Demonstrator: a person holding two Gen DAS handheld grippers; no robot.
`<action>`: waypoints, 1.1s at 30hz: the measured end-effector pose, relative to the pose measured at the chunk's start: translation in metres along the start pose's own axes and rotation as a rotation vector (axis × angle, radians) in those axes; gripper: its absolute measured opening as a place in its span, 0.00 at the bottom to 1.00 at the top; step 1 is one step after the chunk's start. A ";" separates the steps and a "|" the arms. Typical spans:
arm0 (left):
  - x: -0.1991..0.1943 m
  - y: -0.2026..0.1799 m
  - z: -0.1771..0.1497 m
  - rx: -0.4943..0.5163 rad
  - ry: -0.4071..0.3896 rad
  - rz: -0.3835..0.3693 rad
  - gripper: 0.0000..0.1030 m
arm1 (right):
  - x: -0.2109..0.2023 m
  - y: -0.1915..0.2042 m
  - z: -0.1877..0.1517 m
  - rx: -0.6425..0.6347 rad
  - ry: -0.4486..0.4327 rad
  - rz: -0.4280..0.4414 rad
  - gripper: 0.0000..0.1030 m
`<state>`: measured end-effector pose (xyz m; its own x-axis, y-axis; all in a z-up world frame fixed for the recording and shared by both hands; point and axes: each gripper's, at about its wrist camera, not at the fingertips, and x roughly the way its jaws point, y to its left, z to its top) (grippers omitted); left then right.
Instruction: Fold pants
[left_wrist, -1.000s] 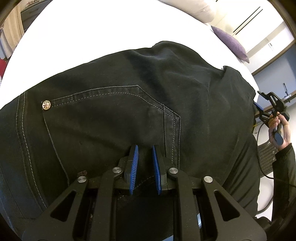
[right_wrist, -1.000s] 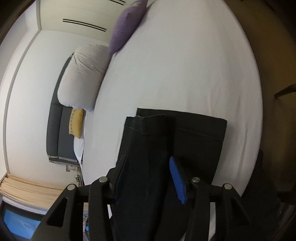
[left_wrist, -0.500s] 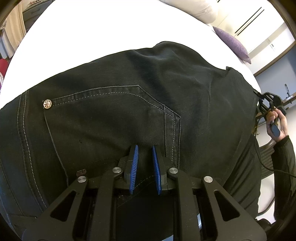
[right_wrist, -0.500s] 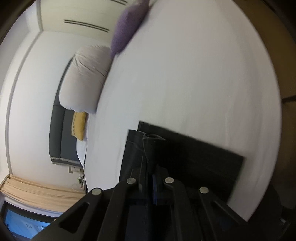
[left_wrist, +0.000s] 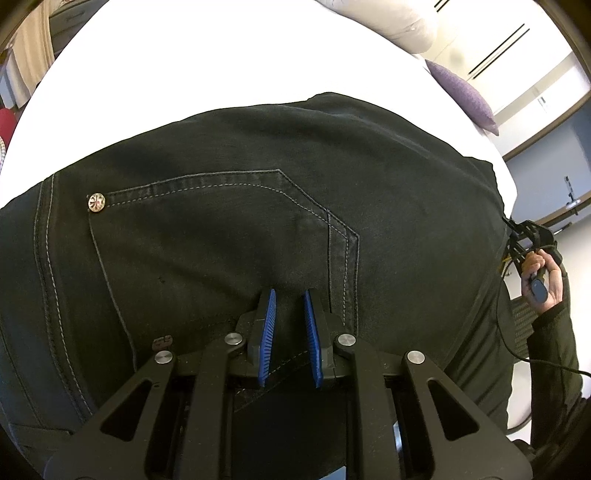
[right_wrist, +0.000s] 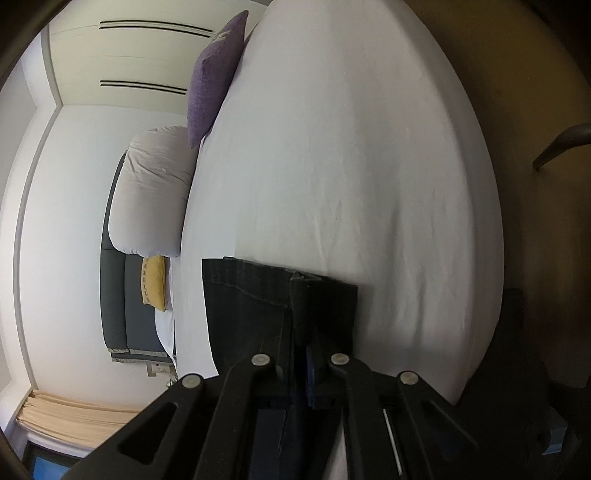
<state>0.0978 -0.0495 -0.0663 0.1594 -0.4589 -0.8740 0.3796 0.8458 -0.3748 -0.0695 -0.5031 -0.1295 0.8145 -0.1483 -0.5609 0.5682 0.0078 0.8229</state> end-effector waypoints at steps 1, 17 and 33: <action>-0.001 0.001 0.000 -0.002 -0.001 -0.001 0.15 | -0.002 0.002 0.001 -0.015 -0.002 -0.010 0.06; -0.011 0.017 -0.012 -0.019 -0.037 -0.027 0.15 | 0.010 0.133 -0.095 -0.443 0.240 0.113 0.19; -0.024 0.033 -0.031 -0.040 -0.085 -0.096 0.15 | 0.048 0.075 -0.142 -0.417 0.425 -0.199 0.00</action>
<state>0.0781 -0.0018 -0.0675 0.2017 -0.5582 -0.8048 0.3609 0.8062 -0.4688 0.0291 -0.3697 -0.1078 0.6152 0.2192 -0.7572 0.6420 0.4182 0.6427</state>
